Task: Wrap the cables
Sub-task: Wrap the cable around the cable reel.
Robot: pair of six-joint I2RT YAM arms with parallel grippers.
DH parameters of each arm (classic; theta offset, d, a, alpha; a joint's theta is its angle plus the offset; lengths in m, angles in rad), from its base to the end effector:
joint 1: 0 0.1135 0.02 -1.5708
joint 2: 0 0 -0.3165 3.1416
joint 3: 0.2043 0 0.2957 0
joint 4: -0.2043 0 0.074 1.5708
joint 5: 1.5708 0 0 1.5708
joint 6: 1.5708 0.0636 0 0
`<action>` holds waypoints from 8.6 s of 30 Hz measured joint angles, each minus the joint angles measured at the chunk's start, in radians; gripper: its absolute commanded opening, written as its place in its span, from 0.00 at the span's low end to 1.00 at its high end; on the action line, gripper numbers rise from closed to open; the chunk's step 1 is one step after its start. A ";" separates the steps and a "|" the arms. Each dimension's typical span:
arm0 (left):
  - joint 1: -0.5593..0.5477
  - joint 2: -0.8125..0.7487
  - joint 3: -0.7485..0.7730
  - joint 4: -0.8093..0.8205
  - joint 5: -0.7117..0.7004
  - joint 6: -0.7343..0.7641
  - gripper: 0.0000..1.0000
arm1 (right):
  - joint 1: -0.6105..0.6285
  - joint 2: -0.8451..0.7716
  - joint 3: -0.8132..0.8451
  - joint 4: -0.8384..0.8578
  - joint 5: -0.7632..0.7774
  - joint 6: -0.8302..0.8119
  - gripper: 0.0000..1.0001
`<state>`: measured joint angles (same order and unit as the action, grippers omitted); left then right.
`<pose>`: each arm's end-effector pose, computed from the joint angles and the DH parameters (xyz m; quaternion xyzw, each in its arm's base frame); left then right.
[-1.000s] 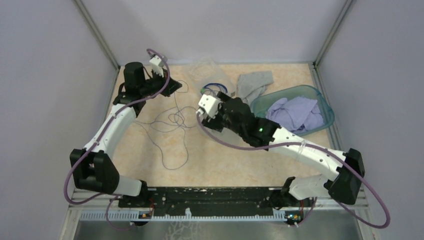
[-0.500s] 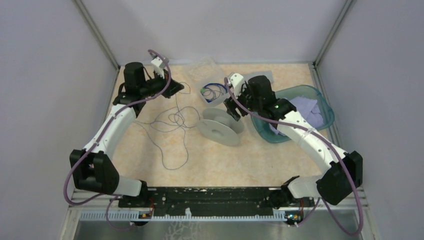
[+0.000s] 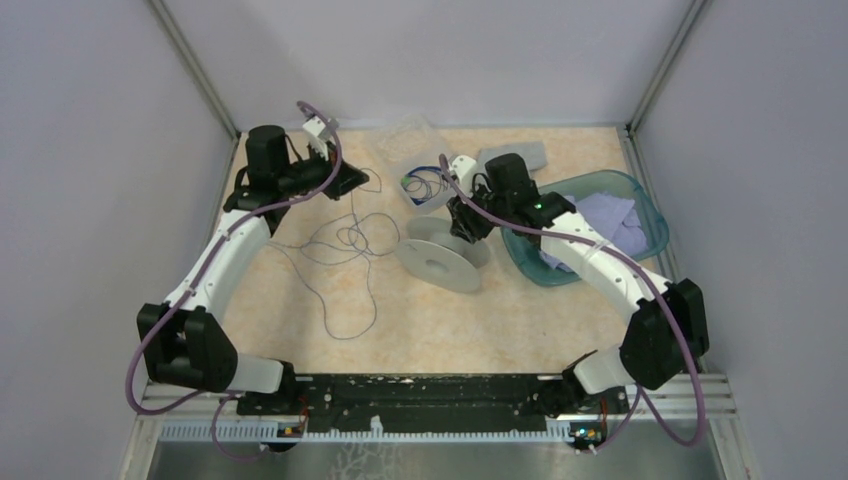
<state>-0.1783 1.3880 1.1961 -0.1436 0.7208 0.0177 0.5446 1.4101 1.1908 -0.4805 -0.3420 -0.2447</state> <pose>0.3598 -0.1075 0.3883 0.2779 0.7392 -0.3300 0.5171 0.3033 0.2086 0.3352 -0.4098 0.7972 0.2147 0.3880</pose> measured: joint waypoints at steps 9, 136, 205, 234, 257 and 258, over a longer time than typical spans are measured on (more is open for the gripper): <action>-0.023 -0.012 0.000 -0.045 0.135 0.010 0.00 | 0.000 -0.025 -0.060 0.061 0.019 0.079 0.06; -0.258 0.545 0.161 0.763 0.372 -0.853 0.00 | 0.010 -0.217 -0.317 0.344 0.399 0.161 0.00; -0.358 0.697 0.249 0.871 0.370 -1.037 0.00 | -0.072 -0.230 -0.399 0.458 0.293 0.103 0.32; -0.366 0.697 0.227 0.899 0.357 -1.063 0.00 | -0.064 -0.229 -0.400 0.480 0.361 0.089 0.01; -0.303 0.626 0.199 0.647 0.365 -0.772 0.00 | -0.094 -0.229 -0.398 0.480 0.258 0.040 0.00; -0.295 0.619 0.200 0.621 0.366 -0.742 0.00 | -0.097 -0.229 -0.398 0.480 0.250 0.038 0.00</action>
<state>-0.4736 2.0068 1.3956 0.4774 1.0870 -0.7246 0.4480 1.1812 0.7925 -0.0002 -0.0921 -0.2066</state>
